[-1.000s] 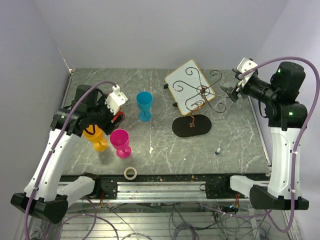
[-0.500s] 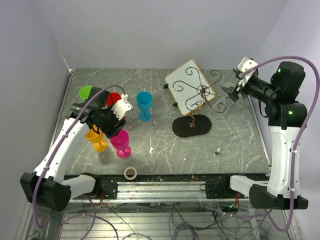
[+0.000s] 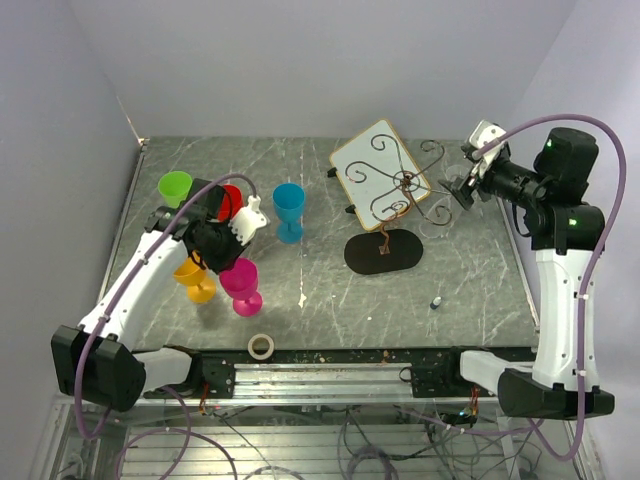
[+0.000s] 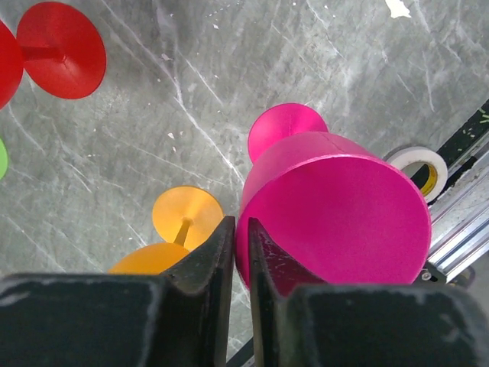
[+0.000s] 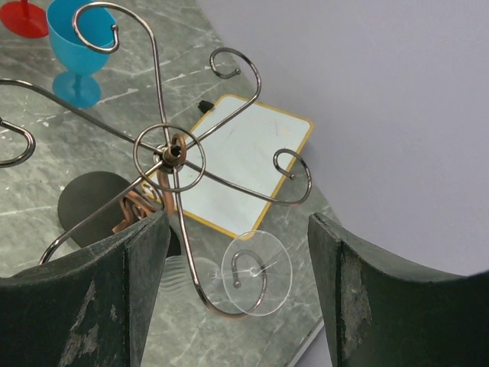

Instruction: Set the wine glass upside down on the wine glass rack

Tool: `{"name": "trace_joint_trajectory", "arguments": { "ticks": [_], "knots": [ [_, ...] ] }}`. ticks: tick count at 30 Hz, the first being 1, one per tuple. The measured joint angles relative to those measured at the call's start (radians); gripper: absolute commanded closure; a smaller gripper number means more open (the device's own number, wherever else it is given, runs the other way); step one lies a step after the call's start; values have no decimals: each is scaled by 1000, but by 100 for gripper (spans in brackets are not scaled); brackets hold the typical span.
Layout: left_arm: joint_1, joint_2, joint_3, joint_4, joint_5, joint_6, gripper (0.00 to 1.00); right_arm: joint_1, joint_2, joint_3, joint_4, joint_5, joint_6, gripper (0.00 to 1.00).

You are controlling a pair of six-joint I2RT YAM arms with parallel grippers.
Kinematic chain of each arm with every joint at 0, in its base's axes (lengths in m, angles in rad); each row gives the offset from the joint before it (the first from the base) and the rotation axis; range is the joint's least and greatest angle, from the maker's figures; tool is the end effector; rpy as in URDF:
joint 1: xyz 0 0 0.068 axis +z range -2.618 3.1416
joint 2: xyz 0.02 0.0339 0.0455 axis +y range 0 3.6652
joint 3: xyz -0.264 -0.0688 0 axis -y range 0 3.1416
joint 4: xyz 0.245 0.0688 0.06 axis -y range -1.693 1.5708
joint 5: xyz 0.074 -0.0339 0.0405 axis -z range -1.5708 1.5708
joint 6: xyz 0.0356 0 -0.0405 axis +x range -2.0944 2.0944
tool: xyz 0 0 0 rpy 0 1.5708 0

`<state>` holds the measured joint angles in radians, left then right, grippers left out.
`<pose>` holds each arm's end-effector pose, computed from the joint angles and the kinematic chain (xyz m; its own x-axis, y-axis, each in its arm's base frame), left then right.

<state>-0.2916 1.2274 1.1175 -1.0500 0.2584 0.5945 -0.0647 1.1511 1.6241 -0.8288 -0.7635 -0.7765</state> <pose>0.2124 -0.0733 0.2955 -0.5170 0.7205 -0.4621 0.8030 0.5952 0.0296 0.1978 0.0118 0.4849 0.1726 -0.5185 -0.8375 -0.6717 0.5600 -0.4851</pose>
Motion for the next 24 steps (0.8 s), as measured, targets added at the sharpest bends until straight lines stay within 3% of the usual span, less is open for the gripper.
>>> {"name": "trace_joint_trajectory", "arguments": {
  "ticks": [3, 12, 24],
  "knots": [
    [0, -8, -8, 6, 4, 1, 93, -9, -13, -32, 7, 0, -1, 26],
    [0, -145, -11, 9, 16, -24, 93, -43, -150, -143, 45, 76, 77, 19],
    [0, -278, 205, -11, 59, -176, 93, -53, -140, -45, -92, 166, 212, 18]
  ]
}}
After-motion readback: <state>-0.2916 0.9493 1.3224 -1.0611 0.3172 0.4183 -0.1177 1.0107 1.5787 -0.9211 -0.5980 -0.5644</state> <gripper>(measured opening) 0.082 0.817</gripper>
